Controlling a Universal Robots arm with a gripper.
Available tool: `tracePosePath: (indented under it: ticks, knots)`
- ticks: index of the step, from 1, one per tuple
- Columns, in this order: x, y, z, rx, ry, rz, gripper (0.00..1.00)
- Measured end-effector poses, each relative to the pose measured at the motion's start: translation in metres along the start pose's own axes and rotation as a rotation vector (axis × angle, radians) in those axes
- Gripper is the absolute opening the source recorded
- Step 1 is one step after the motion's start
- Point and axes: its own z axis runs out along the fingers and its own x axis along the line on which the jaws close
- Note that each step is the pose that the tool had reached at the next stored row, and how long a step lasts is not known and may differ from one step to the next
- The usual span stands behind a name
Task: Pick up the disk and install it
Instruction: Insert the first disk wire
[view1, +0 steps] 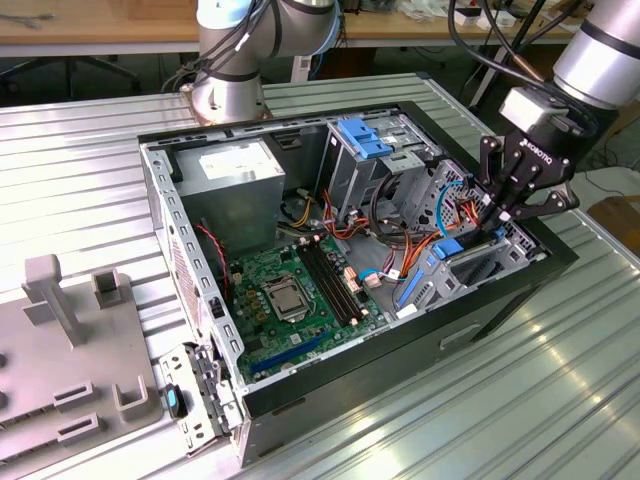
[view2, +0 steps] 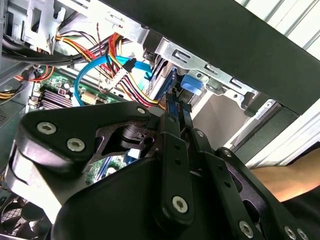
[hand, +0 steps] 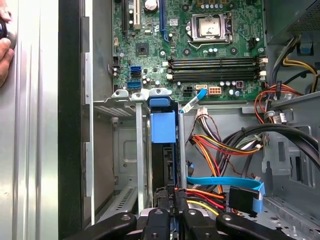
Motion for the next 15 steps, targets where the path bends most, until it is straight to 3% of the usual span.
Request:
tracePosePath:
  ticks: [15]
  knots:
    - [-0.0017, 0.0, 0.0005, 0.0, 0.0004, 0.0, 0.16]
